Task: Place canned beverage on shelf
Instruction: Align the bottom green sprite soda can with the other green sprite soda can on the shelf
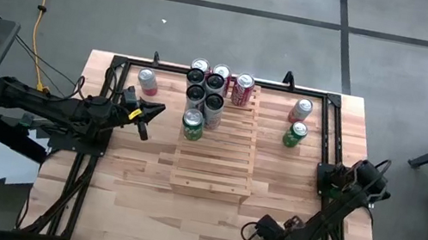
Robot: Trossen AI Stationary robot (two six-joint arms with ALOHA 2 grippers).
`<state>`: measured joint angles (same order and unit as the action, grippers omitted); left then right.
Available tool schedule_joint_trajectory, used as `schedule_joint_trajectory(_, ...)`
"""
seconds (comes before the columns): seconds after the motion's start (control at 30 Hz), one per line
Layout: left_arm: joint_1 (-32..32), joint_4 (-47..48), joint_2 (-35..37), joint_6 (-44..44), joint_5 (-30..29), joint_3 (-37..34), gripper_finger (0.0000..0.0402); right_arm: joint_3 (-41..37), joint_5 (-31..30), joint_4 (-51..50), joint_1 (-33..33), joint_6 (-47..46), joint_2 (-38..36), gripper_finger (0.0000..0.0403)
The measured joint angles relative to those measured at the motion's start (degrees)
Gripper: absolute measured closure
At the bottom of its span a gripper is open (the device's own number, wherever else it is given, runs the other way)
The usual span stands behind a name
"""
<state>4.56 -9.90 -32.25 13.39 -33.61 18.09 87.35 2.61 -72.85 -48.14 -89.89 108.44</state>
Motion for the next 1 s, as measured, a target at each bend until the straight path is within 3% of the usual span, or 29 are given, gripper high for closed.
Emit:
schedule_joint_trajectory(0.13,0.00,0.06,0.00,0.00,0.00,0.00,0.0380,0.02,0.93,-0.06,0.11,1.13,-0.07,0.0006)
schedule_joint_trajectory(1.0,0.00,0.08,0.00,-0.02,0.00,0.00,0.0380,0.28,-0.08,6.75,0.07,2.95,-0.31,0.0011)
